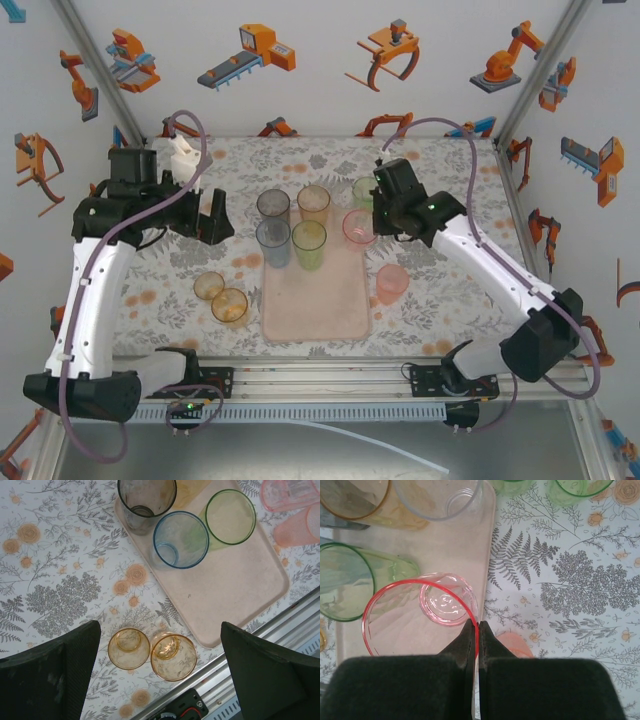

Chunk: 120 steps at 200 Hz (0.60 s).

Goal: Place the glasses into the tray

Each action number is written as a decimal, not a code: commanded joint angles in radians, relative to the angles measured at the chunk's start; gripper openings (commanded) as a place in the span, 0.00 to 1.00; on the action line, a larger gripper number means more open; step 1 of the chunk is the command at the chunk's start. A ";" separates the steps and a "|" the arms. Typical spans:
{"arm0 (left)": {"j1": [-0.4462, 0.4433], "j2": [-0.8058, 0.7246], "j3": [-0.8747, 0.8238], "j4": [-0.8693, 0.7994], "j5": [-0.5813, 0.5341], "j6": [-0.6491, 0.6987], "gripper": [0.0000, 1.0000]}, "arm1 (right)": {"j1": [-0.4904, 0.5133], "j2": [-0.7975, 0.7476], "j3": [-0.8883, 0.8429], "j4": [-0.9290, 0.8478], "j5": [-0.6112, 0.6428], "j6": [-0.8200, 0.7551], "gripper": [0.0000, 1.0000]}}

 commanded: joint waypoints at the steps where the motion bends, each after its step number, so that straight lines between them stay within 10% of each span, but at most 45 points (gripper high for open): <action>1: 0.011 -0.032 -0.011 -0.004 0.028 -0.014 0.97 | 0.008 0.026 -0.008 0.057 0.041 0.037 0.00; 120: 0.012 -0.071 -0.036 0.000 0.053 -0.018 0.97 | 0.032 0.163 -0.046 0.125 0.090 0.085 0.00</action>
